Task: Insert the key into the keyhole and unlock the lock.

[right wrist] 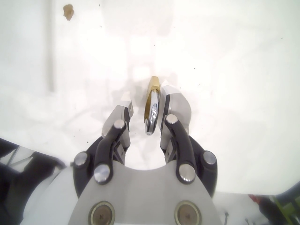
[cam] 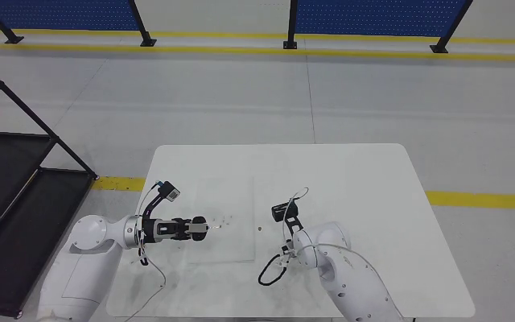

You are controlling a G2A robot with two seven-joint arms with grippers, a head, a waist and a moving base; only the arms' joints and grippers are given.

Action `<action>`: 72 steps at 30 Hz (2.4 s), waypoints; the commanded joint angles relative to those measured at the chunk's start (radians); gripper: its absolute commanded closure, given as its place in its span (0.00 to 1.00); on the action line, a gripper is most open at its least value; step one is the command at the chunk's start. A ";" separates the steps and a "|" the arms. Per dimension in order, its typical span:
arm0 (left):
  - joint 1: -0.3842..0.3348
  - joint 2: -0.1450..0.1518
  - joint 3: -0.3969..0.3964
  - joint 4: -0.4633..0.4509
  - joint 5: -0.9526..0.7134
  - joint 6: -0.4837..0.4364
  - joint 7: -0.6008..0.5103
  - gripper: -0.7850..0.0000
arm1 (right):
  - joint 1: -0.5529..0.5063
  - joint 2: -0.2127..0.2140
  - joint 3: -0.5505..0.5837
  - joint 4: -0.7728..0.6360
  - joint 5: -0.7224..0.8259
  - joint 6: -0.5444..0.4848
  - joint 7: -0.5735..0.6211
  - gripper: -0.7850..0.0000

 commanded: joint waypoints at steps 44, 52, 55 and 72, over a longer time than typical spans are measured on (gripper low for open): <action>0.000 0.000 0.000 0.000 0.000 0.000 0.000 1.00 | -0.222 0.023 0.557 -0.057 1.141 -0.163 -0.234 1.00; 0.000 0.000 0.000 0.000 0.000 0.000 0.000 1.00 | -0.222 0.023 0.557 -0.057 1.141 -0.163 -0.234 1.00; 0.000 0.000 0.000 0.000 0.000 0.000 0.000 1.00 | -0.232 0.021 0.560 -0.044 1.190 -0.167 -0.286 1.00; 0.000 0.000 0.000 0.000 0.000 0.000 0.000 1.00 | -0.361 0.034 0.554 0.051 1.515 -0.447 -0.458 1.00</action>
